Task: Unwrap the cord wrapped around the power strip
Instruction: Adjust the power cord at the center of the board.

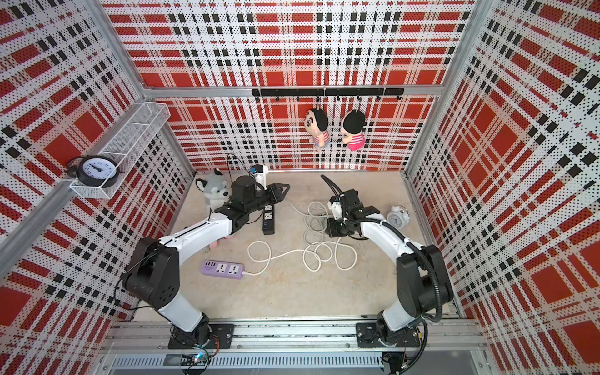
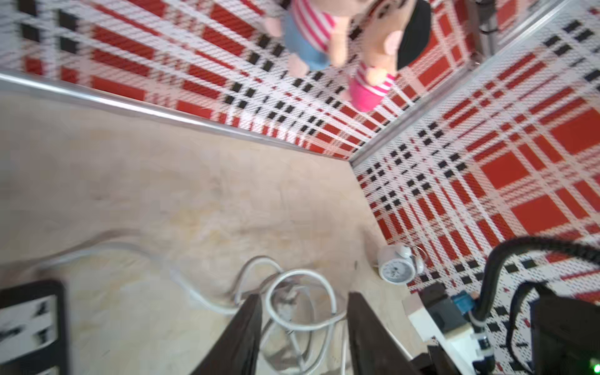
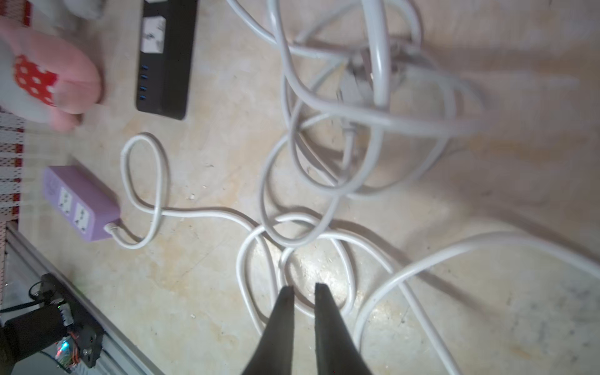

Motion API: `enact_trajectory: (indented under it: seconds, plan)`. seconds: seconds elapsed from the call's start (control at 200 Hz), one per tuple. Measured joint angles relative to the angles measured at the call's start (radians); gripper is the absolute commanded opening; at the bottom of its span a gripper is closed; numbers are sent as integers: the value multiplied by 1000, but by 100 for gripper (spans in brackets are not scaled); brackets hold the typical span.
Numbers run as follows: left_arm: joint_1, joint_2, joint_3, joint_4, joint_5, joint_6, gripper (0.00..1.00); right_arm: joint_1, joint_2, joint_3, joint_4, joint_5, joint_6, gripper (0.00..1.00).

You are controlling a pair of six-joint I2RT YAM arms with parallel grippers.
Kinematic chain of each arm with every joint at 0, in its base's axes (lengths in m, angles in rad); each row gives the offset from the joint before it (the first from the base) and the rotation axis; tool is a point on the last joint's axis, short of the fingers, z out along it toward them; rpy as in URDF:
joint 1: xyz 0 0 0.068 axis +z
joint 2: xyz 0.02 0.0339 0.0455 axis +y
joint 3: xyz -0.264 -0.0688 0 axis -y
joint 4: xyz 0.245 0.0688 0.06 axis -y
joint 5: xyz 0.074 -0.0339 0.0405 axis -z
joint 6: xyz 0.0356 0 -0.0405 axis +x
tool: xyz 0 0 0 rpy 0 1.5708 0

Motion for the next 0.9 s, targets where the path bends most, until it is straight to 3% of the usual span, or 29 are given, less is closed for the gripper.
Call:
enact_trajectory:
  seconds: [0.085,0.281,0.426,0.671,0.786,0.902]
  plan:
    - [30,-55,-13,-91,-68,51,56,17,58,19,46,24,28,10]
    - [45,-113,-88,-178,-129,101,58,25,158,77,97,79,37,11]
    - [48,-114,-142,-217,-133,106,61,26,218,137,98,98,26,29]
    - [48,-101,-165,-251,-159,119,67,28,362,345,93,94,-29,31]
    - [48,-76,-165,-277,-189,130,71,29,344,404,78,104,-61,33]
    - [48,-55,-166,-288,-203,132,72,29,234,340,48,110,-78,34]
